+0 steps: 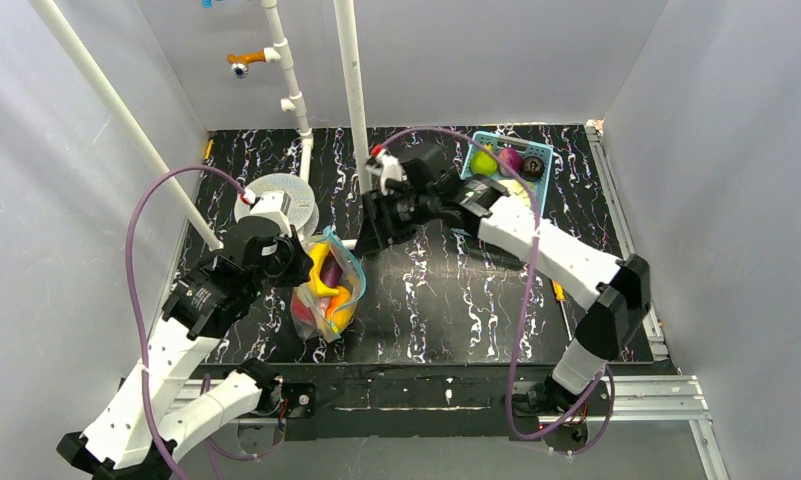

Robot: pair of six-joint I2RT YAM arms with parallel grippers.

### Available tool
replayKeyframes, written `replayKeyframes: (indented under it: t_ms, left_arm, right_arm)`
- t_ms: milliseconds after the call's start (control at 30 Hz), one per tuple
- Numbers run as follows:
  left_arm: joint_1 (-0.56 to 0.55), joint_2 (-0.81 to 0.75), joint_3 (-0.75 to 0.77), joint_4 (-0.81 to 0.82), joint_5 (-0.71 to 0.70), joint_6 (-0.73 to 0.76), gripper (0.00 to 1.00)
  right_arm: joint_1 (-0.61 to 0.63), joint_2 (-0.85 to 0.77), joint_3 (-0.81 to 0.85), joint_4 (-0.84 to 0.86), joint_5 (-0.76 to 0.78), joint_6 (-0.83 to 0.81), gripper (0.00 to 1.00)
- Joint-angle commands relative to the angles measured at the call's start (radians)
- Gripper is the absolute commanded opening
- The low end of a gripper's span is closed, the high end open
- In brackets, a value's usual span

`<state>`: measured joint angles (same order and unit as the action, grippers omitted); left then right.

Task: Place the food in the zip-top bag and seal the zipper
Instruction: Adjust the zipper food storage bag at the center of the board, then pick up the fake fruit from the bin.

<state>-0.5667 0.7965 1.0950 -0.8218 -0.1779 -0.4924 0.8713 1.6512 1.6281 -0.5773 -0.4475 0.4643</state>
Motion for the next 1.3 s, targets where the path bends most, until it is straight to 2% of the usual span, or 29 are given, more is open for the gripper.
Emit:
replayKeyframes:
  t_ms: [0,133,300,433,533,700,933,1033,1267]
  left_arm:
    - [-0.002,0.023,0.022,0.095,-0.017,0.088,0.0]
    - [-0.002,0.035,-0.024,0.14,-0.007,0.108,0.0]
    - [-0.003,0.047,-0.096,0.22,0.037,0.131,0.0]
    - [-0.002,0.062,-0.142,0.283,0.086,0.158,0.0]
    - [-0.002,0.067,-0.177,0.328,0.106,0.177,0.0]
    - [-0.002,0.059,-0.225,0.369,0.124,0.222,0.0]
    - [-0.003,0.038,-0.255,0.387,0.121,0.247,0.0]
    - [-0.002,0.052,-0.252,0.391,0.138,0.246,0.0]
    - [-0.002,0.078,-0.248,0.395,0.143,0.245,0.0]
  right_arm:
    - [-0.12,-0.185,-0.07,0.136,-0.061,0.022,0.76]
    - [-0.215,-0.251,-0.132,0.126,0.01,0.027,0.78]
    - [-0.341,-0.304,-0.248,0.125,0.284,0.033,0.78]
    - [-0.451,-0.27,-0.303,0.145,0.51,0.019,0.78]
    - [-0.54,-0.183,-0.29,0.177,0.594,-0.013,0.8]
    - [-0.632,0.047,-0.103,0.151,0.659,-0.129,0.81]
    - [-0.65,0.357,0.234,0.127,0.829,-0.382,0.9]
    - [-0.653,0.466,0.345,0.11,0.871,-0.455,0.91]
    - [-0.663,0.589,0.417,0.14,0.85,-0.54,0.9]
